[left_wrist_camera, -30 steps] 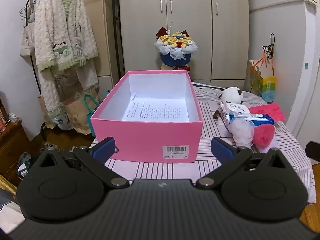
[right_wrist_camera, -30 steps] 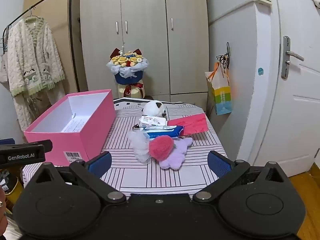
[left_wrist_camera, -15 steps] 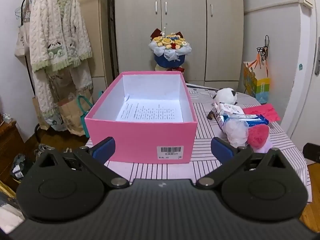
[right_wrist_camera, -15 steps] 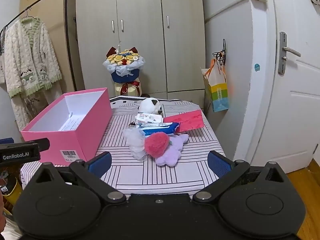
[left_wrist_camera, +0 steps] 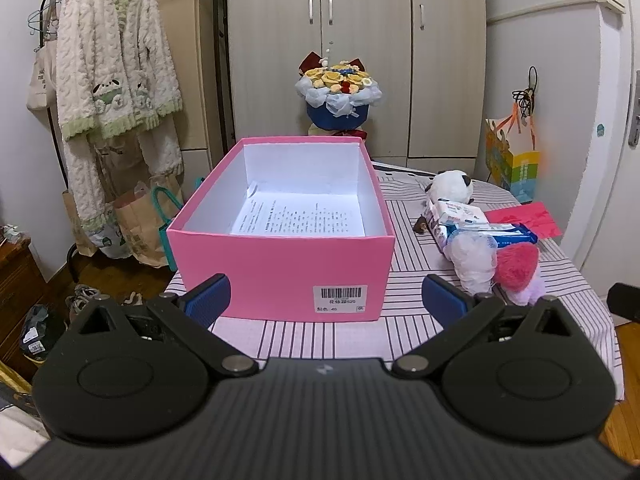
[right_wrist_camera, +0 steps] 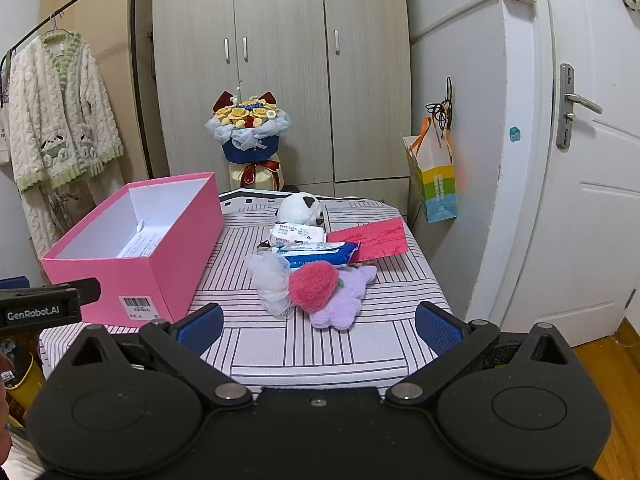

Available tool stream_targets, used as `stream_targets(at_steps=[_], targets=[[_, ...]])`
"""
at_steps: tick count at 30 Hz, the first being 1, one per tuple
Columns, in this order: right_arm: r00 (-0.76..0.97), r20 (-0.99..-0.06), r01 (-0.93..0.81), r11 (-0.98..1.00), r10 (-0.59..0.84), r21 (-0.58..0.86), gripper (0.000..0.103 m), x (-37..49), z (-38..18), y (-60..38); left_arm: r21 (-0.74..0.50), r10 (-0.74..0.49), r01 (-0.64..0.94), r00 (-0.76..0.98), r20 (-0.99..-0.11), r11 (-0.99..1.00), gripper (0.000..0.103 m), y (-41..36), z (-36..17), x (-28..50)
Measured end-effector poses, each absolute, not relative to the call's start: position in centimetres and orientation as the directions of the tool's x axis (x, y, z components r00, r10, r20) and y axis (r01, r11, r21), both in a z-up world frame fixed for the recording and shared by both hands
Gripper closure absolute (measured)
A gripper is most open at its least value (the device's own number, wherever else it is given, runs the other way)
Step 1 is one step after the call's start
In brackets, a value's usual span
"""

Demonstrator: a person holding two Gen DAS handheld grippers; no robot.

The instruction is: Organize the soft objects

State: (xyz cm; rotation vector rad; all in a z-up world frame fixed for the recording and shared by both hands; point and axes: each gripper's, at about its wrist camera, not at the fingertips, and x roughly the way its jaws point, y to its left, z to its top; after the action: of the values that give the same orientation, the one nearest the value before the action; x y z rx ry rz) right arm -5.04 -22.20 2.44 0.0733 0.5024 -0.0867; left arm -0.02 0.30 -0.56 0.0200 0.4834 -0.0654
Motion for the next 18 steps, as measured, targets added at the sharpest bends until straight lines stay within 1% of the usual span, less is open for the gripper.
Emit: stream_targets(at_steps=[18], targets=[[0.87, -0.489, 0.101, 0.994, -0.067, 0.044, 0.0, -5.02, 2.27, -22.25, -0.012, -0.085, 0.09, 0.879, -0.47, 0.996, 0.0, 0.64, -0.76, -0.12]])
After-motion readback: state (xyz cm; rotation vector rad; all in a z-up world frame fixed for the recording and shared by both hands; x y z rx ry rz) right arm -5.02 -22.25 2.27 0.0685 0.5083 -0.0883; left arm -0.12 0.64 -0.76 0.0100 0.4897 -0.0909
